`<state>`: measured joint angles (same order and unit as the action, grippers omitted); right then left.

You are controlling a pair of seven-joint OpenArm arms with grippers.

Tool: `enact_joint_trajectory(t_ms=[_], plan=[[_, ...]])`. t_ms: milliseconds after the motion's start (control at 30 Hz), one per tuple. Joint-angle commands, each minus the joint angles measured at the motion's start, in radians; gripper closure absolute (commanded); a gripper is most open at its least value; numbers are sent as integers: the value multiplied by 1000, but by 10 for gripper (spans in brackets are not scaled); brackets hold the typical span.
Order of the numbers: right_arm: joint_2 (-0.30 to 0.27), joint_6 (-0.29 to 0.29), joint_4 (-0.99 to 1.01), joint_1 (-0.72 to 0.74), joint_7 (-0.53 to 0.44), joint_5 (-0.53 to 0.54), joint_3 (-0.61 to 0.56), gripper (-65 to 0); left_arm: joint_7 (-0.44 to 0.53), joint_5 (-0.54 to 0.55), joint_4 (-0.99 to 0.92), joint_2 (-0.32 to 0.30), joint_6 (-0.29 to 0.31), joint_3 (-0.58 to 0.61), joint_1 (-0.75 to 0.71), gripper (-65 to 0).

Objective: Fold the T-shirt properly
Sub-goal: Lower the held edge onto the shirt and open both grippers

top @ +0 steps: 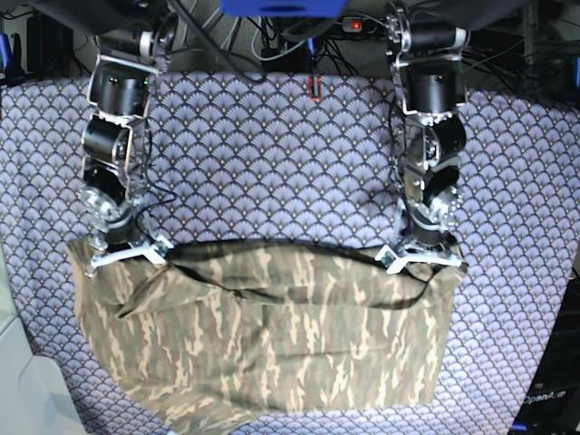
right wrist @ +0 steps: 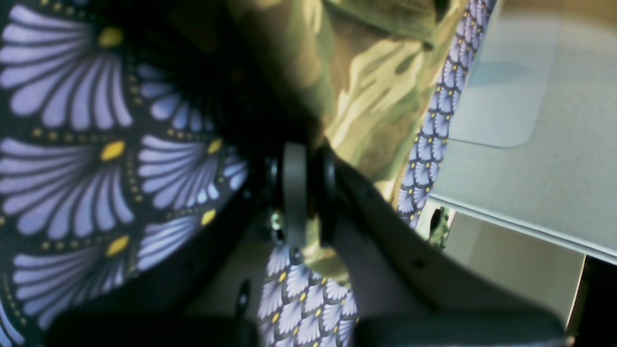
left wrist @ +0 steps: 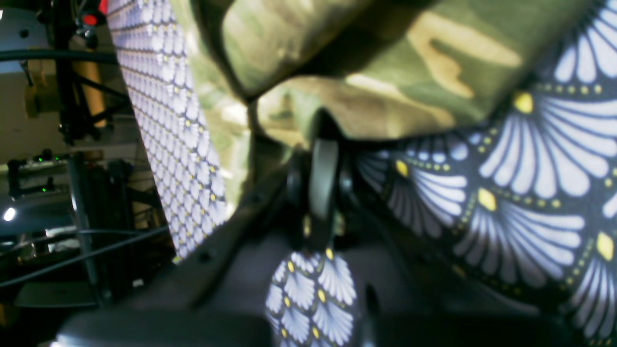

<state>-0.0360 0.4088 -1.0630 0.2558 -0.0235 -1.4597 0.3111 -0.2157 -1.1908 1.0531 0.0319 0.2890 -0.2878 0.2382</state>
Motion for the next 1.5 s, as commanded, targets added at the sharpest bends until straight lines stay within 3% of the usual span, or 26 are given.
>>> enact_joint_trajectory(t_ms=[0,133,467,567,633,700,833,1200,1300,1467], plan=[[-25,11,-30,-13,24,-14,3,-16,-11,10,20,0,-15,-17,20,0],[-29,11,-144,-66,23,89,-5,-6,-14,81,45,0,-14,-55,20,0],[-12,8,-250,-140,23,104,4,0,-15,137,141,0,-12,-60,-43,0],[-6,11,-339,-181,23,170,4,0,-15,156,209,10,-10,-61,-76,0],[-8,31,-389,-214,23,204,3,0,-18,200,261,10,31,-61,-99,0],[-8,54,-429,-238,23,213,4,0,-49,234,316,12,109,-78,-110,0],[-8,54,-492,-290,29,253,4,0,-123,294,411,15,189,-112,-121,0],[-29,57,-598,-419,23,313,93,0,-121,318,539,9,307,-219,-208,0],[-41,57,-629,-470,23,379,101,0,-120,320,589,9,342,-228,-250,0],[-55,57,-664,-568,24,426,125,0,-118,320,628,7,356,-228,-308,0]])
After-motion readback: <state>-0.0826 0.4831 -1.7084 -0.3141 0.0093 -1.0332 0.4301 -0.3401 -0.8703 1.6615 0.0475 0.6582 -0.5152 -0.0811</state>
